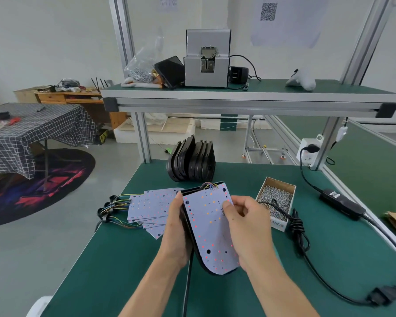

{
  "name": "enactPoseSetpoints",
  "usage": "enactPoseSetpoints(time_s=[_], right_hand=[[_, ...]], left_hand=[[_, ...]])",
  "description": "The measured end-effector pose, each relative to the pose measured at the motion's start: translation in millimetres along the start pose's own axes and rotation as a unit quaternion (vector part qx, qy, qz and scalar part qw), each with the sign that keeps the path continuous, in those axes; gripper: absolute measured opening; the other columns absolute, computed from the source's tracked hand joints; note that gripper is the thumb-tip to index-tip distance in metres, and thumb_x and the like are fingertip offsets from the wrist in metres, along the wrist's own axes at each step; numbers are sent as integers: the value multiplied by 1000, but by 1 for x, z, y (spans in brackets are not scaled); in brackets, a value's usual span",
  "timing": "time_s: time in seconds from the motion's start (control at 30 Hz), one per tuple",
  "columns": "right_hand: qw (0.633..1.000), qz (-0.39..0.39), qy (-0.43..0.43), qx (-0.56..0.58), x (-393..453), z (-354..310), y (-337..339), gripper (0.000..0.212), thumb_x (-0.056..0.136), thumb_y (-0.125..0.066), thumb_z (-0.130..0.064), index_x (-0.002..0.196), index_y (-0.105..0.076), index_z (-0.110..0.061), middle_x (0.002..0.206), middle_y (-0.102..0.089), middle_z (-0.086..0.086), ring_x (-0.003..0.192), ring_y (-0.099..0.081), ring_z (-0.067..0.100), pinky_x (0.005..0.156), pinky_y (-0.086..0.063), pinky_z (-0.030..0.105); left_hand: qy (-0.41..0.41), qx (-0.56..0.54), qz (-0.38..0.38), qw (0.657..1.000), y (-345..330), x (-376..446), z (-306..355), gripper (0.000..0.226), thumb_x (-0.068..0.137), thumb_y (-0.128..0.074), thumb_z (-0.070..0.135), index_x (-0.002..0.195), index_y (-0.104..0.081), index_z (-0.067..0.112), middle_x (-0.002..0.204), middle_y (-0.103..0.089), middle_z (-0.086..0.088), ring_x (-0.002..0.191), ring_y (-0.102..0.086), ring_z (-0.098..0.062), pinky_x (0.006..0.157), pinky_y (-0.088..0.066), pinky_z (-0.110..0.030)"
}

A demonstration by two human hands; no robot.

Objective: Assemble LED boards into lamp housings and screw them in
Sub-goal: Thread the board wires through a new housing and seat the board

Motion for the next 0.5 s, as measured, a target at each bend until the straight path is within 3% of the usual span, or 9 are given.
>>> enactPoseSetpoints(time_s=[0.07,0.2,0.27,0.37,0.5], right_hand=[[1000,6,11,-11,1,-3,1,10,94,-72,-18,90,-72,-27,83,-74,-9,74,-66,2,72,-48,25],[1000,10,4,18,3,-5,1,12,93,-73,-15,88,-73,-26,82,-74,-8,73,-65,4,68,-46,18],[999,8,-10,31,2,-3,0,11,94,-72,-15,89,-75,-24,84,-75,-5,76,-64,7,71,-46,20],[996,-10,-70,52,0,7,-3,7,96,-72,-16,92,-78,-18,93,-76,4,82,-62,15,75,-47,29],[974,-78,-178,119,-3,19,-10,12,98,-71,-13,90,-76,-7,89,-80,8,82,-70,25,81,-56,40]], left_hand=[[-7,6,-6,1000,-1,0,3,62,101,-39,63,123,-75,19,130,-72,-13,122,-68,-32,90,-56,-38],[3,-11,-34,999,-10,-4,6,67,89,-42,73,117,-79,25,126,-73,-12,115,-72,-27,81,-61,-33],[0,-18,-39,999,-13,-4,8,64,93,-41,71,115,-80,24,124,-75,-12,110,-74,-27,78,-61,-33],[-5,-25,-39,999,-12,-4,11,61,96,-39,67,113,-81,25,121,-76,-10,106,-75,-25,76,-61,-32],[-4,-23,-45,999,-8,-5,12,66,94,-38,71,118,-79,25,127,-73,-9,115,-72,-26,81,-61,-32]])
Point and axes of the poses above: each hand's wrist, its own x-axis towards the middle knuckle, its own y-axis out of the back of the hand, z = x × y, the point moved 10 cm from there along x, towards the middle knuckle
